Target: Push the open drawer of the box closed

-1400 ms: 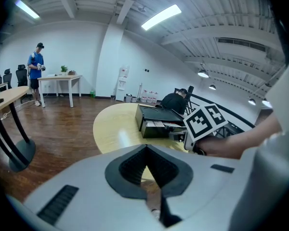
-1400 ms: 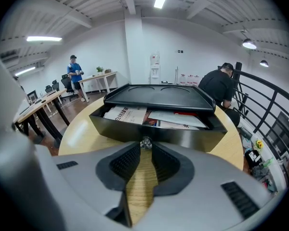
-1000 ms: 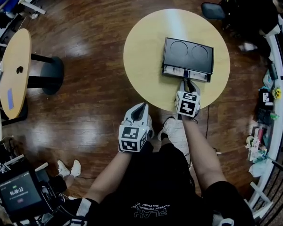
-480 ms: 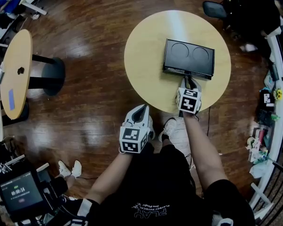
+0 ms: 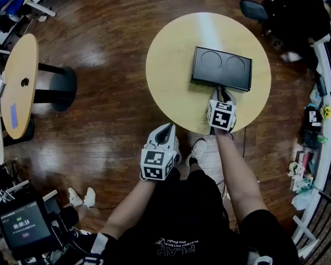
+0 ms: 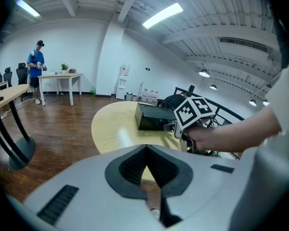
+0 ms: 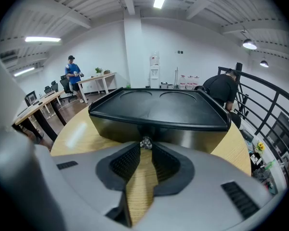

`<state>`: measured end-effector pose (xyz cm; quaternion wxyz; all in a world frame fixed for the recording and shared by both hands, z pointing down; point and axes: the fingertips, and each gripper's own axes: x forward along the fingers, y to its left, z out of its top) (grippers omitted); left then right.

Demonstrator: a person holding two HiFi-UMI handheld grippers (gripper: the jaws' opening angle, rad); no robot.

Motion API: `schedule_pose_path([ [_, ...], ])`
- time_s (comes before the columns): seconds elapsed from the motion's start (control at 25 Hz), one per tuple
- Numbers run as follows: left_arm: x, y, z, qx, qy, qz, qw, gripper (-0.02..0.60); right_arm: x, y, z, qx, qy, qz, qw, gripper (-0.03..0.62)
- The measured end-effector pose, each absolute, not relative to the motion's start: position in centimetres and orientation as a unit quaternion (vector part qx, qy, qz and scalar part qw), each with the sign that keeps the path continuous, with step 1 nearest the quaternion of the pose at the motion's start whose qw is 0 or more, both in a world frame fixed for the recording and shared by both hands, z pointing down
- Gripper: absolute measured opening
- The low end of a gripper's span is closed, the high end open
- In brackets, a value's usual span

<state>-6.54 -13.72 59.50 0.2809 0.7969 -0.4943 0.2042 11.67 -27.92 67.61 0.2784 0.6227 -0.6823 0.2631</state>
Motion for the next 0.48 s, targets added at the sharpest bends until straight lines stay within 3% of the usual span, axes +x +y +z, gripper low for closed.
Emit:
schedule_pose_path([
  [0.48, -6.49, -13.84, 59.51, 0.798, -0.492, 0.204, 0.281, -0.003, 11.52, -28.70, 67.89, 0.622, -0.687, 0.251, 0.279, 0.080],
])
